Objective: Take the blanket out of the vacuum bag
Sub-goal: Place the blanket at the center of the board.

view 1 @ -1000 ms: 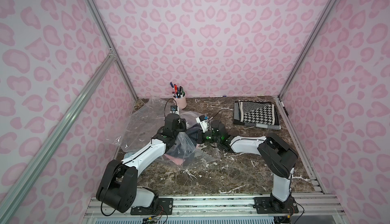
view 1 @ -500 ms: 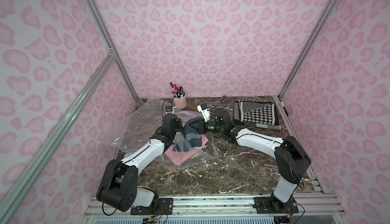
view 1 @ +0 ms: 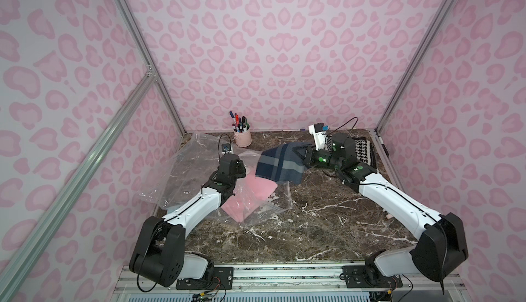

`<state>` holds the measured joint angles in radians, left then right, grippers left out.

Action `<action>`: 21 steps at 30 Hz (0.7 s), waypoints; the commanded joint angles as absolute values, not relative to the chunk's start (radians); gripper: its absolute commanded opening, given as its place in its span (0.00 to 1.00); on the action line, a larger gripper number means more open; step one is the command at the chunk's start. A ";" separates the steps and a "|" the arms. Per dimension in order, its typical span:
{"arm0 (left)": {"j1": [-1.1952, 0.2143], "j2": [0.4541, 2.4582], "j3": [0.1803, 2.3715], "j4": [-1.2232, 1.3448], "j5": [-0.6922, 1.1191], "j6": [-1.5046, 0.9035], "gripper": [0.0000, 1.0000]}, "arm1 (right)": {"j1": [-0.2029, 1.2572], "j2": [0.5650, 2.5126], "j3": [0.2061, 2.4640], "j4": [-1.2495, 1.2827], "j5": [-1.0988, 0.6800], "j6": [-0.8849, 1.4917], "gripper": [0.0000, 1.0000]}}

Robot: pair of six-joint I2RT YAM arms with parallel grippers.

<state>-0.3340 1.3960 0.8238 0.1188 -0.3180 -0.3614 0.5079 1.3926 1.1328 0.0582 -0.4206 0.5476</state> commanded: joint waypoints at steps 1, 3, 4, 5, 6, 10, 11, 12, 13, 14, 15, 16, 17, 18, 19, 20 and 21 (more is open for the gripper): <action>-0.331 1.397 0.827 0.101 -0.358 -0.370 0.04 | 0.464 1.342 1.129 0.037 -0.394 0.520 0.00; -0.327 1.395 0.828 0.098 -0.374 -0.373 0.04 | 0.442 1.313 1.125 0.021 -0.373 0.515 0.00; -0.325 1.394 0.828 0.097 -0.381 -0.377 0.04 | 0.429 1.301 1.124 0.017 -0.370 0.512 0.00; -0.322 1.394 0.829 0.097 -0.387 -0.380 0.04 | 0.417 1.291 1.123 0.012 -0.367 0.512 0.00; -0.318 1.394 0.832 0.095 -0.388 -0.383 0.04 | 0.405 1.281 1.123 0.005 -0.365 0.508 0.00; -0.306 1.393 0.845 0.092 -0.378 -0.382 0.04 | 0.375 1.259 1.129 -0.055 -0.341 0.478 0.00; -0.304 1.392 0.845 0.092 -0.376 -0.380 0.04 | 0.374 1.255 1.119 -0.072 -0.324 0.468 0.00; -0.305 1.391 0.844 0.094 -0.372 -0.380 0.04 | 0.374 1.253 1.106 -0.086 -0.316 0.463 0.00; -0.304 1.389 0.841 0.095 -0.369 -0.381 0.04 | 0.374 1.251 1.080 -0.100 -0.316 0.458 0.00; -0.304 1.390 0.839 0.097 -0.367 -0.381 0.04 | 0.377 1.248 1.039 -0.105 -0.307 0.465 0.00; -0.305 1.388 0.835 0.099 -0.366 -0.380 0.04 | 0.381 1.239 0.989 -0.097 -0.286 0.481 0.00; -0.305 1.387 0.831 0.103 -0.364 -0.380 0.04 | 0.390 1.221 0.915 -0.068 -0.265 0.510 0.00; -0.304 1.385 0.827 0.106 -0.361 -0.380 0.04 | 0.397 1.201 0.835 -0.032 -0.251 0.551 0.00; -0.304 1.383 0.825 0.108 -0.358 -0.379 0.04 | 0.404 1.184 0.770 -0.005 -0.236 0.596 0.00; -0.304 1.379 0.824 0.111 -0.352 -0.377 0.04 | 0.421 1.170 0.700 0.019 -0.217 0.644 0.00; -0.304 1.375 0.823 0.113 -0.350 -0.376 0.04 | 0.449 1.156 0.643 0.024 -0.183 0.695 0.00; -0.304 1.373 0.824 0.114 -0.350 -0.376 0.04 | 0.479 1.147 0.606 0.018 -0.149 0.735 0.00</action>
<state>-0.3058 1.3838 0.8253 0.0967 -0.3519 -0.3759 0.4324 1.1740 0.6903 -0.0486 -0.2375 0.5934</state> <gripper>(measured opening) 0.048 0.101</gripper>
